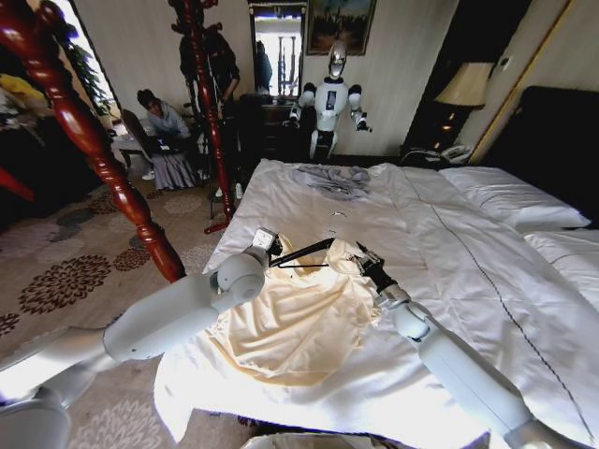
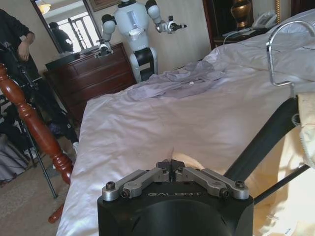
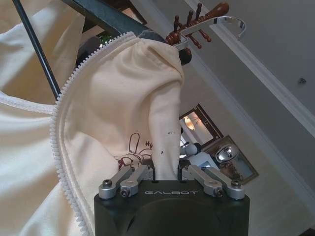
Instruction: Pick up the clothes from the bed and hang them on the clothes hanger.
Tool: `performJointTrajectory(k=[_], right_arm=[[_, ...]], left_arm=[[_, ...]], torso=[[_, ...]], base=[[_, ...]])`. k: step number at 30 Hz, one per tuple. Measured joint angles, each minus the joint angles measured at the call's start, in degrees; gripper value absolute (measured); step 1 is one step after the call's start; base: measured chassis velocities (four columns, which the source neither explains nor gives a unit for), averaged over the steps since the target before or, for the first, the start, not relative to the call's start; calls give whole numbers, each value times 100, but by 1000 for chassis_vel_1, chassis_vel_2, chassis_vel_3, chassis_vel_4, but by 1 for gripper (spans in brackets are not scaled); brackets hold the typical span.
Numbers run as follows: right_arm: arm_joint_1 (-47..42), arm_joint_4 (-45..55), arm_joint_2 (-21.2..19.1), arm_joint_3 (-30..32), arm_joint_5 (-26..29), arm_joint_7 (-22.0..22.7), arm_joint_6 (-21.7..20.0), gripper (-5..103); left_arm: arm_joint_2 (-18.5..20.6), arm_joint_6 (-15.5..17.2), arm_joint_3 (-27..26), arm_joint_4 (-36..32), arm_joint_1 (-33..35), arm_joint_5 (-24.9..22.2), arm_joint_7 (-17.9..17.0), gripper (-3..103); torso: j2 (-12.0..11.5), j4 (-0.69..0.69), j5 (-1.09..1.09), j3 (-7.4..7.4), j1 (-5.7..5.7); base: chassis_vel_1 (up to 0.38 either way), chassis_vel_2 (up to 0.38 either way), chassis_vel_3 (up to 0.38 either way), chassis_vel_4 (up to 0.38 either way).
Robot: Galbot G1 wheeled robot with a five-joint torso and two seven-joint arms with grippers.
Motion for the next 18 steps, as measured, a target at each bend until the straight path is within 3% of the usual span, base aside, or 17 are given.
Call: performJointTrajectory(k=[8,12,18], right_arm=[[133,-66,10,-221,237,91,-479,20],[204,-38,-89,-318,442,129,-919,20],[352,59,-126,-455,616,144,-1237,20]], left_arm=[[-366,49,231,55,-141,29,-159,0],[-567,69,324,172,-170,254,-173,0],[-805,80,419,382,-191,467,-185,0]], torso=[[0,-2,1,0,0],[0,-1,0,0,0],[0,0,1,0,0]], base=[[0,0,0,0],[0,0,0,0],[0,0,0,0]])
